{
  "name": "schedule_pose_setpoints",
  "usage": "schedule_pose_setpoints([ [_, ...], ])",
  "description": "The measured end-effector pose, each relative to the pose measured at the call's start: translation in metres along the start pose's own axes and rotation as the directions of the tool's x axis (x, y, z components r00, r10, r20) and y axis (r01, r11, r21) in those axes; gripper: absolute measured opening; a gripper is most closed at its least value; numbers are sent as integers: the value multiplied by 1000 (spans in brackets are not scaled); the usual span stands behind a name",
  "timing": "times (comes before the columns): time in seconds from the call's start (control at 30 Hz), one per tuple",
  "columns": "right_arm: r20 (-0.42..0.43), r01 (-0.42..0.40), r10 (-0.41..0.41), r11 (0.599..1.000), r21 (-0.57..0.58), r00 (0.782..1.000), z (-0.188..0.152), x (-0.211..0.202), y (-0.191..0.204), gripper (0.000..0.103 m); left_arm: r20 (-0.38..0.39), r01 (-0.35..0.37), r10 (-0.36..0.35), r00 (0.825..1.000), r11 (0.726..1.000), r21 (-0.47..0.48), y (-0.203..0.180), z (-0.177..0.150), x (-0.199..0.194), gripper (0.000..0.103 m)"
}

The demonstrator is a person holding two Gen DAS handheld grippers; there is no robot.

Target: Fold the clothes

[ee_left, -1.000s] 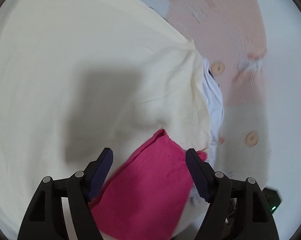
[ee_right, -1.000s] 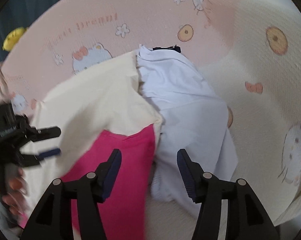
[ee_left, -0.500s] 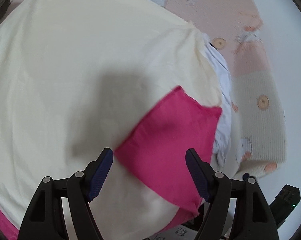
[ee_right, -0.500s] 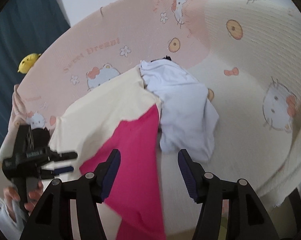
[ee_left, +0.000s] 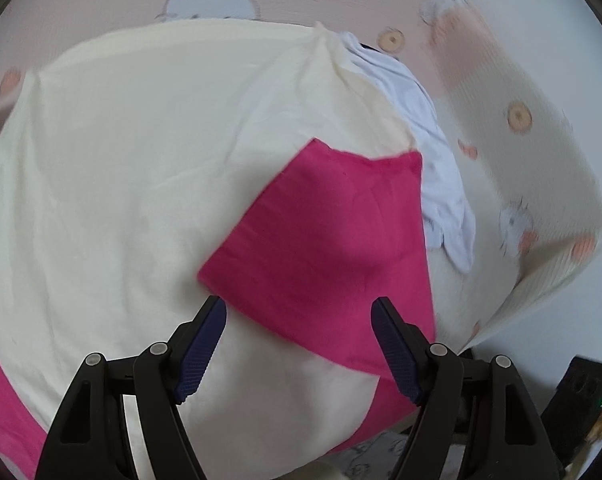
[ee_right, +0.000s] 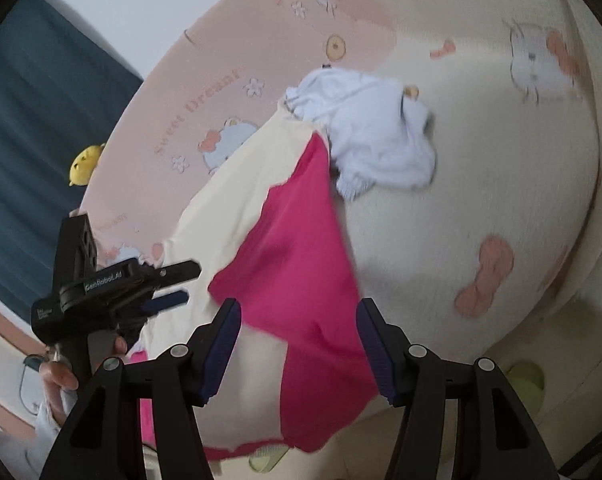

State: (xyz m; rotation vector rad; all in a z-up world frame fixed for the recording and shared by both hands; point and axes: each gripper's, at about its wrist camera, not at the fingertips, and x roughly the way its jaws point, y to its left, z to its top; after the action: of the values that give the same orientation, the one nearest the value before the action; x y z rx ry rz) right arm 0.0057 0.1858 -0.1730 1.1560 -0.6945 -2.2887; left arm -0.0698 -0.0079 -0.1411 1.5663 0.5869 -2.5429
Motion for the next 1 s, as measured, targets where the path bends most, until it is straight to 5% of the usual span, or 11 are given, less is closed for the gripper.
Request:
schedule_pose_setpoints([
  [0.2,-76,121,-127,990,-73,989,-26,2,-5,59,-45,-36,39,998,997,69,-6,-11,11,73],
  [0.47,-109,38,-40,999,-24,993,-33,12,-22,59,-39,-117,125,991,979,167,-16,-23,18,73],
  [0.67,-149,22,-33,997,-75,988,-38,30,-21,58,9,-184,190,982,935,302,-32,-36,18,73],
  [0.87,-177,4,-20,996,-87,984,-38,42,-20,30,22,-187,194,981,905,383,-41,-51,22,73],
  [0.93,-188,22,-40,995,-99,981,-39,43,-21,13,26,-194,200,980,899,393,-45,-54,23,73],
  [1.0,-188,-18,3,997,-78,982,-37,40,-21,9,34,-189,192,981,893,408,-48,-57,22,73],
])
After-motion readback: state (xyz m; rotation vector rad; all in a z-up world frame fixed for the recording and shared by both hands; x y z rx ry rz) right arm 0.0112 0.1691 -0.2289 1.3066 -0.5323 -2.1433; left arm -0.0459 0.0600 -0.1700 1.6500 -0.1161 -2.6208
